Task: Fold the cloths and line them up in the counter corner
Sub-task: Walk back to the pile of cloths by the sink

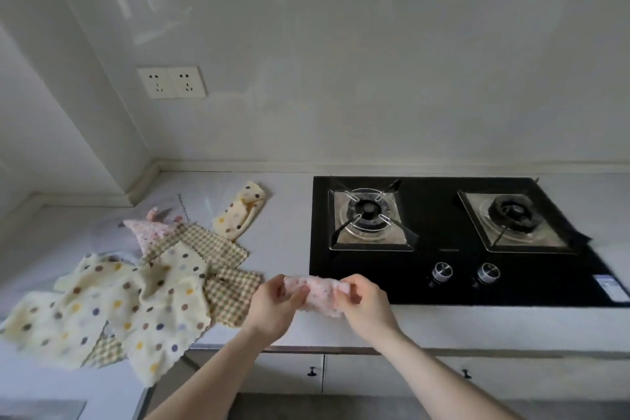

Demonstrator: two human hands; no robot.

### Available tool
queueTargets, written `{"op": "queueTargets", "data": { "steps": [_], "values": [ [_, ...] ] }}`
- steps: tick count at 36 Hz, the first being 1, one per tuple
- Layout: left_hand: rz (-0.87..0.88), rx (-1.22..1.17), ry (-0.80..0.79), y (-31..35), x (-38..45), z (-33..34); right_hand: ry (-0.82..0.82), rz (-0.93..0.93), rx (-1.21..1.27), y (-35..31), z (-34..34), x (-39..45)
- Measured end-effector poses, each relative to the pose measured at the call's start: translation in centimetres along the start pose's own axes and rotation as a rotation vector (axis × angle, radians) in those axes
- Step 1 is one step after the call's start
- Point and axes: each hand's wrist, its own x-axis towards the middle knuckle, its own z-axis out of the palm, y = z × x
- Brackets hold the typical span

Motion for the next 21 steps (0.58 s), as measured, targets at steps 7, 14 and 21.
{"op": "queueTargets", "data": {
  "steps": [7,14,21],
  "values": [
    [0.169,0.077,-0.209,10.7,-4.6,-1.3,0.015,0.016,0.116,-5.6,-10.6,-7.6],
    [0.425,0.182,-0.357,21.0,-6.2,4.2,0.207,0.083,0.153,-4.7,-20.5,-12.4],
    [0.575,0.268,-0.387,28.7,-7.9,12.5,0.408,0.159,0.252,-1.2,-29.1,-16.5]
  ]
}}
